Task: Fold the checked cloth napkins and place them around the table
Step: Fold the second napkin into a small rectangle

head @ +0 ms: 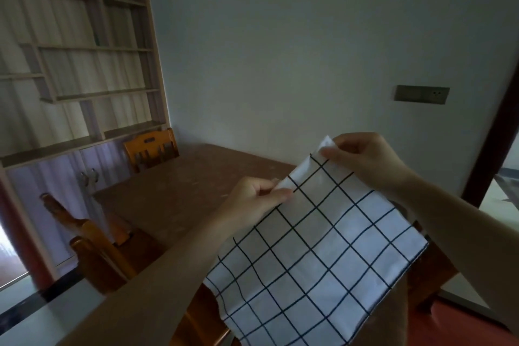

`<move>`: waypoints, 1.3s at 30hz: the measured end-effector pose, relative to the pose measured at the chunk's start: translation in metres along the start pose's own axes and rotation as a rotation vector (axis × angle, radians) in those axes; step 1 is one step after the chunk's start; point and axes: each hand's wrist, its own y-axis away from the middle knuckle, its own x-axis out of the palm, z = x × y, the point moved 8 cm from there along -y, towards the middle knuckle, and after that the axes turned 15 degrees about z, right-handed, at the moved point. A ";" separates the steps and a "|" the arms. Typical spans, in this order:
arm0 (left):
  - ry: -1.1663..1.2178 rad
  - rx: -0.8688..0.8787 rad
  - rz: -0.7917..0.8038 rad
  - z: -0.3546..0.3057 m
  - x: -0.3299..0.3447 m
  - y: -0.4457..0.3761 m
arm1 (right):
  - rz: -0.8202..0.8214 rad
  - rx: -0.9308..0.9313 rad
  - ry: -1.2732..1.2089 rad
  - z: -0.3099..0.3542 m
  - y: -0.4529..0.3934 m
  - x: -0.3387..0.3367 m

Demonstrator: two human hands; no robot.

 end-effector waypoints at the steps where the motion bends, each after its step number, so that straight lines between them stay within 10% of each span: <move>1: 0.003 -0.011 -0.020 0.001 -0.002 0.002 | -0.014 0.002 -0.026 0.000 0.002 -0.002; 31: -0.153 0.106 0.081 -0.039 0.013 -0.004 | 0.084 -0.170 -0.104 0.025 0.002 0.022; 39: -0.108 0.156 -0.260 -0.029 -0.034 0.006 | 0.654 0.223 0.211 -0.029 0.022 0.021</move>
